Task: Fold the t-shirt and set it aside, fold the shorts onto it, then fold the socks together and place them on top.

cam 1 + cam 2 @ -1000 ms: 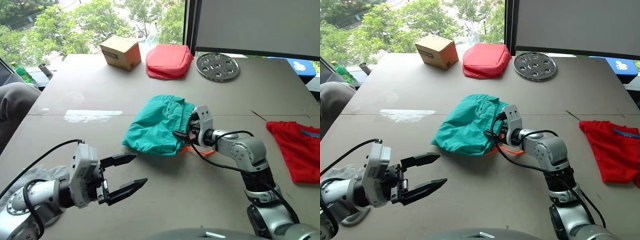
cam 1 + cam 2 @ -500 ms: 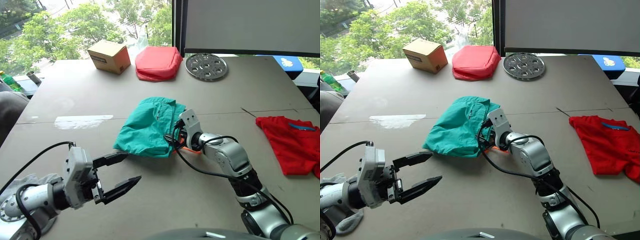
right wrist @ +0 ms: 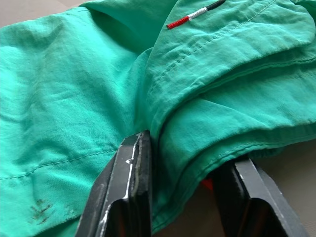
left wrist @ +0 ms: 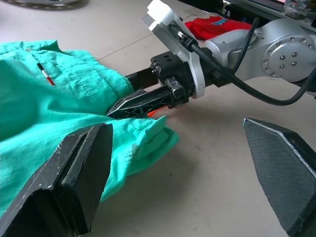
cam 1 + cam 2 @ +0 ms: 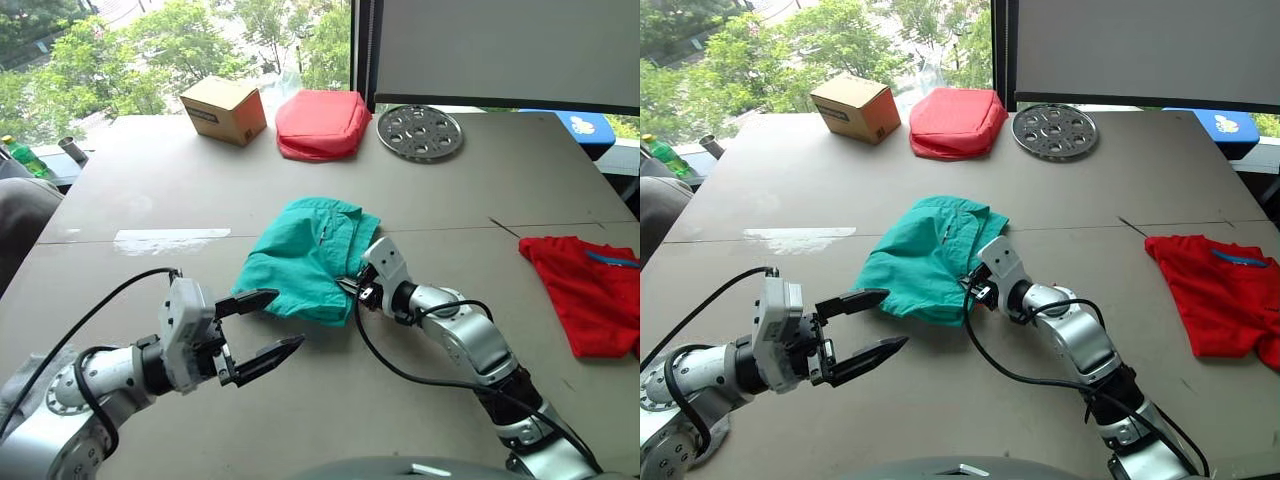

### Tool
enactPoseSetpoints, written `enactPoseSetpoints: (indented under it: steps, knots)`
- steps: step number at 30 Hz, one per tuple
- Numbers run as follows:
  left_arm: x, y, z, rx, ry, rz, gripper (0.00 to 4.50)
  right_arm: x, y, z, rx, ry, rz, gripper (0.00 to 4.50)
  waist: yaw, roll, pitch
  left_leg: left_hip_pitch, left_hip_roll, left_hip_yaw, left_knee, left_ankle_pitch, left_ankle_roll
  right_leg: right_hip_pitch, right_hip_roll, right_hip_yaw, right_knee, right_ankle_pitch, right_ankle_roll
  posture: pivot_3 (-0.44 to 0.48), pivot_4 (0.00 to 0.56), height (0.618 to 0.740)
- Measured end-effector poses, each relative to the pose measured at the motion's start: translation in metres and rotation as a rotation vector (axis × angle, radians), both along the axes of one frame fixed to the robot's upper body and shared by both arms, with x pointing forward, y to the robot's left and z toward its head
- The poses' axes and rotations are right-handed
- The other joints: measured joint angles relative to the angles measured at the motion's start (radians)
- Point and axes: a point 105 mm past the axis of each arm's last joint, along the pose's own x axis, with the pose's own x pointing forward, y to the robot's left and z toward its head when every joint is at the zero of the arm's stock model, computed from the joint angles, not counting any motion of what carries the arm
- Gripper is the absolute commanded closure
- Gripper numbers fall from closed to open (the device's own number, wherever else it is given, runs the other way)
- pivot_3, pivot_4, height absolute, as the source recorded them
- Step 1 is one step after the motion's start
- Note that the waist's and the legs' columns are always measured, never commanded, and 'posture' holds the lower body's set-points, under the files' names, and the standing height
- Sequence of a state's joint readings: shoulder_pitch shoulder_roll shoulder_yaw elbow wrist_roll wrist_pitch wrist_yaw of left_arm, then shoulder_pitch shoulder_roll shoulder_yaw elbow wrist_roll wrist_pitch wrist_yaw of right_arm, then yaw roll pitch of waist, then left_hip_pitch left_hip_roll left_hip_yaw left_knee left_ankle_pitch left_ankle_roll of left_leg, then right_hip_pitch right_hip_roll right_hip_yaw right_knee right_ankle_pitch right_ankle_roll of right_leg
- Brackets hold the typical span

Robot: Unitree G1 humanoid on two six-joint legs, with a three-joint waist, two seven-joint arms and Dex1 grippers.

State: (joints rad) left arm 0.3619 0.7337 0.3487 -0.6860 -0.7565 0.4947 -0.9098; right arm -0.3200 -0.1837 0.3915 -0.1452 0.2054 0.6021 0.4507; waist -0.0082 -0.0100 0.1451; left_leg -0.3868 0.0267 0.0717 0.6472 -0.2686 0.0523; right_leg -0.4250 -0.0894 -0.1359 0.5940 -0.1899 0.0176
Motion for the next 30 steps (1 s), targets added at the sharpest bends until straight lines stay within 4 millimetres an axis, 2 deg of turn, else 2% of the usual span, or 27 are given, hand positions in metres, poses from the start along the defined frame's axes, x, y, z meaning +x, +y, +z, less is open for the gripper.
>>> enactPoseSetpoints:
  steps: [1,2,7,11,17,22,25,30]
  knots:
    - [0.002,-0.001,0.0,-0.001,-0.001,-0.008,0.0,0.001,-0.001,0.001,0.008,0.003,0.004,4.43,0.001,0.0,0.0,-0.001,0.0,0.0,0.0,0.0,0.0,0.0,0.0,0.0,0.0,0.0,0.0,0.0,0.15,0.739]
    - [0.004,-0.001,0.0,-0.004,-0.004,-0.01,0.0,0.001,-0.002,0.001,0.013,0.005,0.011,4.5,0.002,0.0,0.0,-0.001,0.0,0.0,0.0,0.0,0.0,0.0,0.0,0.0,-0.001,0.0,0.0,0.0,0.15,0.739]
    - [0.011,0.001,-0.003,-0.013,0.005,-0.023,0.0,0.003,-0.005,0.001,0.038,0.01,0.008,4.5,0.005,0.0,0.0,-0.002,0.0,-0.001,0.0,0.0,0.0,0.0,0.0,-0.001,-0.001,0.0,0.0,0.0,0.15,0.739]
    - [0.017,-0.008,0.001,-0.036,-0.023,-0.058,0.0,0.006,-0.023,0.004,0.088,0.017,-0.06,4.5,0.023,0.0,0.001,-0.006,-0.001,-0.001,0.001,0.0,0.0,-0.004,0.0,-0.001,-0.001,0.0,0.0,0.0,0.15,0.739]
    - [0.022,-0.02,0.001,-0.074,-0.029,-0.103,0.0,0.013,-0.08,0.027,0.128,-0.062,-0.243,4.5,0.023,0.0,0.001,-0.01,-0.003,-0.002,0.002,0.0,0.001,-0.006,0.0,0.0,-0.001,0.0,0.0,0.0,0.15,0.739]
    - [0.03,-0.035,0.0,-0.114,-0.038,-0.164,0.0,-0.001,-0.124,0.046,-0.002,-0.193,-0.318,4.5,0.025,0.001,0.001,-0.01,-0.003,-0.002,0.002,0.0,0.001,-0.006,0.001,0.0,-0.001,0.0,0.0,0.0,0.15,0.739]
    - [0.032,-0.043,-0.002,-0.13,-0.036,-0.201,0.0,-0.008,-0.142,0.056,-0.044,-0.241,-0.362,4.5,0.024,0.0,0.001,-0.01,-0.003,-0.002,0.002,0.0,0.001,-0.005,0.001,0.0,-0.001,0.0,0.0,0.0,0.15,0.739]
    - [0.036,-0.054,-0.002,-0.146,-0.043,-0.254,0.0,-0.02,-0.187,0.076,-0.098,-0.32,-0.518,4.5,0.025,-0.002,0.0,-0.01,-0.003,-0.001,0.003,0.001,0.002,-0.004,0.002,0.0,-0.001,0.0,0.0,0.0,0.15,0.739]
